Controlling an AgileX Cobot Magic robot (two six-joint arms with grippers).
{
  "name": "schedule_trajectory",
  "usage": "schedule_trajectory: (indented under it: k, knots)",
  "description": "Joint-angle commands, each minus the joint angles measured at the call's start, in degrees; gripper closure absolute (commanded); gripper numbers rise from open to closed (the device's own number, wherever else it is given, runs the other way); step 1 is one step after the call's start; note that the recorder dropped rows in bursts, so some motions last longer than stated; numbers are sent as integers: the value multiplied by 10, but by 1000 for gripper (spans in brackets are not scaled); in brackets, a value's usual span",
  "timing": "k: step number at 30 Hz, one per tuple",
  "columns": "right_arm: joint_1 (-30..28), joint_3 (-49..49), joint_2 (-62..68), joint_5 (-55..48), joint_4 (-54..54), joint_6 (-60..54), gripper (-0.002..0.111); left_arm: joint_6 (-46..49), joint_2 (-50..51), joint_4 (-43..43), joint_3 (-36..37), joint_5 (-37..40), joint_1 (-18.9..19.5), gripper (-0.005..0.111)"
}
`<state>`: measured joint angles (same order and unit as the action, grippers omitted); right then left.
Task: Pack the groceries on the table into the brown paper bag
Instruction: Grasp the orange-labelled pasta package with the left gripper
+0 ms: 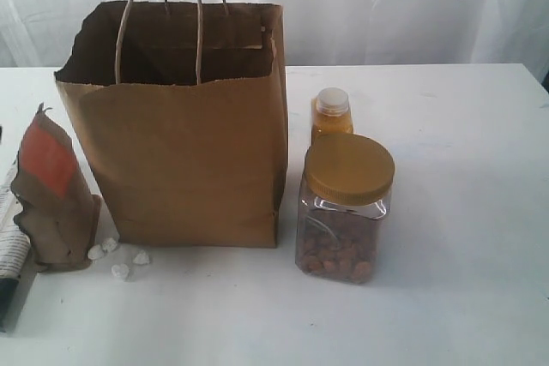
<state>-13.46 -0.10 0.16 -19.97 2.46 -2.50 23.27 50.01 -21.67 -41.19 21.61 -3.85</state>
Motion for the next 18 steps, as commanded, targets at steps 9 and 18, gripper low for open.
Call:
schedule_trajectory:
  k: [9, 18]
  knots:
    - [-2, 1, -2, 3, 4, -2, 108, -37, 123, -103, -3, -120, -3, 2]
    - [-2, 1, -2, 3, 4, -2, 108, -34, 256, -74, -36, -95, -3, 2]
